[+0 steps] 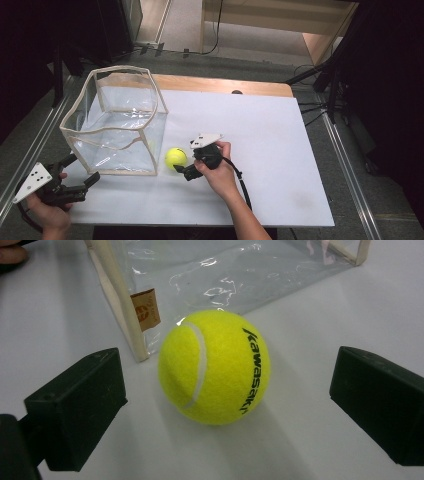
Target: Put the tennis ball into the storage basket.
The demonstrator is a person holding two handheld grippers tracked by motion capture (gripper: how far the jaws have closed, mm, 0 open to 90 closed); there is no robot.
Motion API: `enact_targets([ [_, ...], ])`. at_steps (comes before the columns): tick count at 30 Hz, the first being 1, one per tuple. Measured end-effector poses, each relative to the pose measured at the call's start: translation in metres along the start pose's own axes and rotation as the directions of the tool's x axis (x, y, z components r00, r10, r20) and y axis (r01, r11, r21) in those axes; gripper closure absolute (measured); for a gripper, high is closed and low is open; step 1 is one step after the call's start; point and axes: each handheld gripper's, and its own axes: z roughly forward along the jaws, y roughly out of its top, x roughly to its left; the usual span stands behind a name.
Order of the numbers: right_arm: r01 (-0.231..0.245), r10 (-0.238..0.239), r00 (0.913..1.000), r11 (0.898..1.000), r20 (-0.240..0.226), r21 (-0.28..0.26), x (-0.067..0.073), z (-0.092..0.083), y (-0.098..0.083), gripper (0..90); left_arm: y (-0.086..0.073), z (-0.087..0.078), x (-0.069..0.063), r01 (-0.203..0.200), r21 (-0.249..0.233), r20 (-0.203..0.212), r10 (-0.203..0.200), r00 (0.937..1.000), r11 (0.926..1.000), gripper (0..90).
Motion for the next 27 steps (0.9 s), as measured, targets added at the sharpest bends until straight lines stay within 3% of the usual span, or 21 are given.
enact_targets([
  [13, -0.001, 0.004, 0.9994, 0.997, -0.033, 0.083, 0.002, 0.018, 0.003, 0.4, 0.000, 0.000, 0.000, 0.000, -0.001, -0.001, 0.000, 1.0000, 1.0000, 0.1],
  [27, -0.002, 0.007, 0.9992, 0.993, -0.040, 0.117, 0.003, 0.034, 0.008, 0.7, 0.000, 0.000, 0.000, 0.000, -0.001, 0.000, 0.000, 1.0000, 1.0000, 0.1],
])
